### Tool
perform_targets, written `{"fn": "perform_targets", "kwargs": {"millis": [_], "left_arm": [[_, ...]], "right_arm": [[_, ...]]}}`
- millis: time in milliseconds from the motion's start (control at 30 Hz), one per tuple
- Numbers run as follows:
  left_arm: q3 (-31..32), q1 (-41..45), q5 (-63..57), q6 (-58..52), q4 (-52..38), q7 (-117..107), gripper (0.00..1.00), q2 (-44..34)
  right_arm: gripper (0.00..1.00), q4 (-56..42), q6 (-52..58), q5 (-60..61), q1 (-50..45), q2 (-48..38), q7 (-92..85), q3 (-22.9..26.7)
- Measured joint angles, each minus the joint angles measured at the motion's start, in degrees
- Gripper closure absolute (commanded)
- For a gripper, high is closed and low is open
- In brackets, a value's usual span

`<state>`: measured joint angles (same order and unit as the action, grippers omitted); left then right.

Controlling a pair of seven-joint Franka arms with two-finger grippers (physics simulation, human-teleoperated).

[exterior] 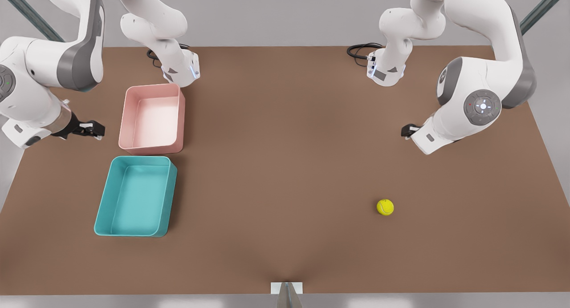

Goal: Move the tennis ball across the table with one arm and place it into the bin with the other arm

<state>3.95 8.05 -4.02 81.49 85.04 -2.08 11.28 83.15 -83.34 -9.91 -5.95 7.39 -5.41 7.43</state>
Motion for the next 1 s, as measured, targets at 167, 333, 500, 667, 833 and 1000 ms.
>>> {"fn": "perform_targets", "kwargs": {"millis": [167,333,500,667,833,1000], "left_arm": [[0.0,0.0,0.2,0.3,0.0,-1.3,0.37,0.5],[-1.0,-2.0,1.3,10.9,5.7,1.4,0.79,7.8],[-2.8,-4.1,2.1,25.7,8.2,12.3,0.79,13.2],[-2.7,-5.2,1.4,36.7,10.6,29.5,0.79,19.6],[-2.7,-6.1,-0.4,45.9,10.4,48.2,0.79,25.2],[-2.7,-6.0,-2.2,50.4,10.3,61.5,0.79,26.5]], "right_arm": [[0.0,-0.9,-0.5,0.0,-0.2,2.4,-0.8,0.2],[0.0,-0.8,-0.7,1.3,-1.0,4.0,-1.4,0.1],[0.0,-0.8,-0.3,4.0,-0.5,3.8,-1.8,0.2],[0.0,-0.5,-0.5,6.5,0.3,4.0,-2.3,0.4],[0.0,-0.3,-0.8,7.3,-0.1,4.3,-2.6,0.4],[0.0,-0.4,-1.0,7.5,-0.1,5.0,-2.7,0.4]]}}
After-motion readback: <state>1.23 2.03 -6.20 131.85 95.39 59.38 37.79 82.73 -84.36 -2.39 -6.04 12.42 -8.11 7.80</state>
